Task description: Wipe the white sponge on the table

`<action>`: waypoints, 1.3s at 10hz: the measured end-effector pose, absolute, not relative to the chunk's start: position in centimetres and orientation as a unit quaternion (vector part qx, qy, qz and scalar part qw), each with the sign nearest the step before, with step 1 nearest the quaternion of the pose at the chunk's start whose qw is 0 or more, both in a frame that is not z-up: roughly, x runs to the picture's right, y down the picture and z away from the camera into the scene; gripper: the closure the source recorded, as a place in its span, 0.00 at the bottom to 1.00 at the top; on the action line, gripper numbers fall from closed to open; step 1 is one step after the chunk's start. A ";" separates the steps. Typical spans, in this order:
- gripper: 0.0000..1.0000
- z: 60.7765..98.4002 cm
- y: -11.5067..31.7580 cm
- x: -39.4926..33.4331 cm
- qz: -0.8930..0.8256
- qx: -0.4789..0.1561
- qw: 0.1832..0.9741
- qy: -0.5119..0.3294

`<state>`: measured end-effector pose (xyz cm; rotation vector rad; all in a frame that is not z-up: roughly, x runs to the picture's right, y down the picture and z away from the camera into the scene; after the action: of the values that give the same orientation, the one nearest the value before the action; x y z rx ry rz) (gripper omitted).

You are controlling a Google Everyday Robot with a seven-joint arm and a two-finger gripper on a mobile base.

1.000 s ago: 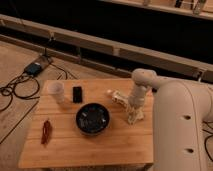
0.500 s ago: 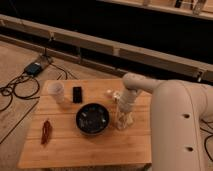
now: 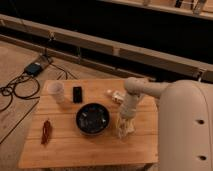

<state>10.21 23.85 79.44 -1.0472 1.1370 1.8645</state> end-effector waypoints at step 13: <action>0.96 79.6 23.7 13.6 0.742 -0.370 0.345 0.439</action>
<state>13.55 23.73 79.58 -0.9610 1.1386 1.9274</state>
